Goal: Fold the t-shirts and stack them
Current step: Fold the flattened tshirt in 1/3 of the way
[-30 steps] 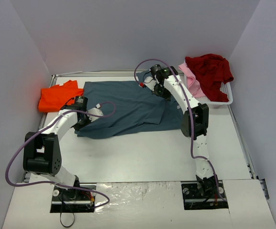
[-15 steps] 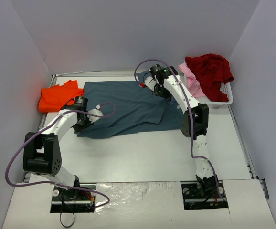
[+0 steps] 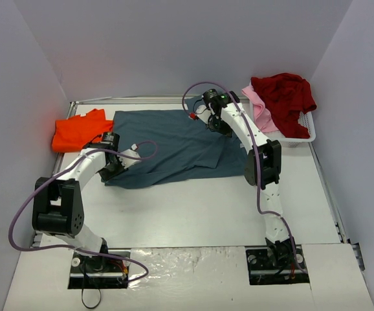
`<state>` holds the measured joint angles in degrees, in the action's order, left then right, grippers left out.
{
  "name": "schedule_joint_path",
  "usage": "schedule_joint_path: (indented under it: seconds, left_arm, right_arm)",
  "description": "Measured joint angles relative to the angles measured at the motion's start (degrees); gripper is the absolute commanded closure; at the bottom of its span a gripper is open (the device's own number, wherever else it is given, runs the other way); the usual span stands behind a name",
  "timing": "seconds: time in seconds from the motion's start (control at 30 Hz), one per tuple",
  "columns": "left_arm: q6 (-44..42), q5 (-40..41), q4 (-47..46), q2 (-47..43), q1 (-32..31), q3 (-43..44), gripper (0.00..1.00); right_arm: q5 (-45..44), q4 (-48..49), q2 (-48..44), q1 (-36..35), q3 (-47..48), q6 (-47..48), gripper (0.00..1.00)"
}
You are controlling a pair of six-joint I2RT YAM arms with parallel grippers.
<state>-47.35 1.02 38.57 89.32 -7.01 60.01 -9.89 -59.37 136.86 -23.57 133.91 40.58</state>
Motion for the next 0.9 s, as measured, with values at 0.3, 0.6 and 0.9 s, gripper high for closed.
schedule_joint_path:
  seconds: [0.3, 0.6, 0.9]
  left_arm:
    - [0.0, -0.2, -0.1, 2.7, 0.0, 0.0, 0.77]
    - [-0.1, -0.3, -0.7, 2.9, 0.0, 0.0, 0.98]
    - [-0.1, -0.6, -0.7, 2.9, 0.0, 0.0, 0.95]
  right_arm:
    - [-0.2, 0.0, 0.3, 0.3, 0.0, 0.0, 1.00]
    - [-0.3, 0.0, 1.4, 0.6, 0.0, 0.0, 1.00]
    - [-0.4, 0.0, 1.7, 0.7, 0.0, 0.0, 1.00]
